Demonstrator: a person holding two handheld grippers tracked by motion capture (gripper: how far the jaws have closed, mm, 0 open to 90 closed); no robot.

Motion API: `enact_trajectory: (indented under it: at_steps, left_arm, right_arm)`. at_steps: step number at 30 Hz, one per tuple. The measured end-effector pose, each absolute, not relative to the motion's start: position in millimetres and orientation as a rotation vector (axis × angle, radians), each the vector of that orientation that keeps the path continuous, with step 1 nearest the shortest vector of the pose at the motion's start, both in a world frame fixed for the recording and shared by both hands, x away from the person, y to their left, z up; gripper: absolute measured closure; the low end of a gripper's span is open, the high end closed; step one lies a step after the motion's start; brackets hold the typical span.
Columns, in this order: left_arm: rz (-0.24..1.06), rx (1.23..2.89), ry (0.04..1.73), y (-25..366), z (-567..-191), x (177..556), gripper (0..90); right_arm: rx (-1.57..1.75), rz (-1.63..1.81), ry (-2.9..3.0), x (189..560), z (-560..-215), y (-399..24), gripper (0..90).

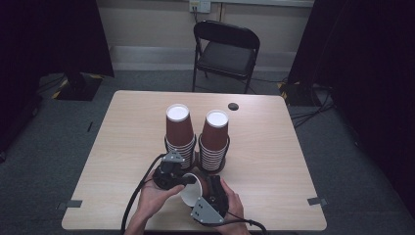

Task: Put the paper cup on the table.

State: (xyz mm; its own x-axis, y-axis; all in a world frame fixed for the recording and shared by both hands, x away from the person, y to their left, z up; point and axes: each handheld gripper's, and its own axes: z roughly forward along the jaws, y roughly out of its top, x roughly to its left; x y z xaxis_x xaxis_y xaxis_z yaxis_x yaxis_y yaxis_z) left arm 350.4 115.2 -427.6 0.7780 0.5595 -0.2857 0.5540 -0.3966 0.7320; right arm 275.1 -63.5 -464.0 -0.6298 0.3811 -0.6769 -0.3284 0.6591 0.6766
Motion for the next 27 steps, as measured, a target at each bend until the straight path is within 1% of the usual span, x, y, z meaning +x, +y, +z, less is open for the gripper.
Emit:
enact_trajectory:
  at_steps: [2, 5, 7, 8, 14, 17, 20, 25, 26, 27]
  left_arm:
    - [0.004, 2.039, 0.831, 117.2, -429.4, 349.6, 77.8]
    - [0.037, 2.013, 0.814, 119.4, -430.0, 347.1, 75.5]
    - [0.054, 2.004, 0.812, 120.3, -429.3, 345.9, 71.4]
    - [0.068, 1.986, 0.806, 121.4, -428.4, 345.2, 70.8]
    - [0.098, 1.976, 0.811, 122.1, -428.2, 344.0, 65.9]
    - [0.113, 1.959, 0.814, 123.2, -428.9, 343.3, 60.7]
    - [0.13, 1.941, 0.814, 125.1, -428.8, 342.3, 59.7]
    - [0.169, 1.886, 0.804, 130.4, -428.7, 339.7, 52.9]
    - [0.18, 1.877, 0.8, 131.2, -428.4, 339.1, 50.6]
    - [0.198, 1.874, 0.797, 131.4, -428.1, 338.4, 46.3]
  right_arm:
    - [0.059, 1.051, 2.004, 275.2, -464.3, -63.6, 9.7]
    - [0.077, 1.058, 2.016, 277.2, -464.9, -63.6, 9.8]
    - [0.083, 1.068, 2.025, 278.0, -465.0, -64.1, 9.9]
    - [0.098, 1.079, 2.023, 279.5, -465.1, -66.1, 9.9]
    - [0.134, 1.107, 2.03, 281.1, -463.8, -70.4, 9.8]
    - [0.169, 1.143, 2.039, 282.5, -463.6, -73.5, 9.9]
    - [0.188, 1.156, 2.038, 283.6, -463.7, -75.4, 9.8]
    - [0.256, 1.198, 2.054, 287.5, -464.0, -82.9, 9.8]
    - [0.269, 1.21, 2.059, 288.6, -464.4, -84.7, 9.9]
    - [0.283, 1.218, 2.059, 289.2, -464.5, -86.0, 9.8]
